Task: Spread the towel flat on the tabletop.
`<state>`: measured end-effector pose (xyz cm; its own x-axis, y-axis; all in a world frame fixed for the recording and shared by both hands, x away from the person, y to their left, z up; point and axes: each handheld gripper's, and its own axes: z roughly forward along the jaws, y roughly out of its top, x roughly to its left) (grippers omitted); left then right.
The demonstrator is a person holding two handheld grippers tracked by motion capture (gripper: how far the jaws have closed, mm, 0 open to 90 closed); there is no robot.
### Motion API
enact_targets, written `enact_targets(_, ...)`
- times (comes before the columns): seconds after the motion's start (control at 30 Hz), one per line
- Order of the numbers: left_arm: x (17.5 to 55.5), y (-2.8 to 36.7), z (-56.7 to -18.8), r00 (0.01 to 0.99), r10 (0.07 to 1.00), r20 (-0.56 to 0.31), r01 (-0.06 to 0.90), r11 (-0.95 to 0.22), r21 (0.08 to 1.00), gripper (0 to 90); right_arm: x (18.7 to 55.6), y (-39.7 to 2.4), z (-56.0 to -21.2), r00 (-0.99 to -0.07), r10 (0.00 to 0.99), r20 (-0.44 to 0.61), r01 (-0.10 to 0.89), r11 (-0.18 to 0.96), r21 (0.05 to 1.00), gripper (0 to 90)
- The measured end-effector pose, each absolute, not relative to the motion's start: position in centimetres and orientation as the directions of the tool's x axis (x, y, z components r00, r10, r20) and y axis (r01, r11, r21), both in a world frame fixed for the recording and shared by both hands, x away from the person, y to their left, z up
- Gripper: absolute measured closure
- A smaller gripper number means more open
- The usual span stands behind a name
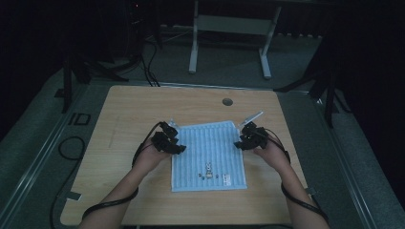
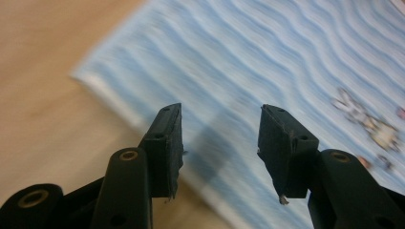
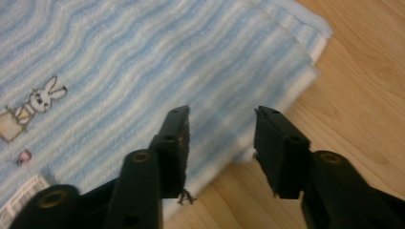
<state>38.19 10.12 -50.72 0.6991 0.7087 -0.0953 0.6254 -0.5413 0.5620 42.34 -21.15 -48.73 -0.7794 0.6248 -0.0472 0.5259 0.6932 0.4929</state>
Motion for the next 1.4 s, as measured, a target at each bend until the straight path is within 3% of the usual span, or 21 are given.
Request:
enact_targets(0.07,38.2,9.7,-51.4,0.704,0.704,-0.092,0.628,-0.556,0.544,51.1,42.4,-20.7,-49.4,-0.787,0.615,-0.052,0.518,0.703,0.487,65.5)
enact_targets(0.27,39.8,9.0,-53.2,0.69,0.72,-0.072,0.642,-0.563,0.52,51.8,43.3,-19.9,-52.5,-0.771,0.632,-0.071,0.55,0.719,0.424,65.1)
enact_targets(0.6,43.2,6.5,-53.3,0.693,0.72,-0.014,0.616,-0.582,0.531,51.8,44.9,-21.7,-52.5,-0.711,0.7,-0.07,0.609,0.662,0.437,64.7)
enact_targets(1.03,47.6,3.9,-53.3,0.671,0.74,-0.035,0.64,-0.555,0.531,51.2,48.3,-24.2,-52.3,-0.635,0.771,-0.035,0.691,0.588,0.42,63.3)
enact_targets(1.2,46.2,4.5,-51.9,0.683,0.727,-0.075,0.63,-0.533,0.565,48.7,48.0,-24.5,-51.9,-0.647,0.762,-0.029,0.681,0.594,0.428,55.9)
enact_targets(1.4,41.0,6.2,-50.6,0.779,0.619,-0.099,0.539,-0.582,0.61,43.4,43.4,-25.2,-51.2,-0.716,0.697,-0.043,0.604,0.649,0.463,50.2)
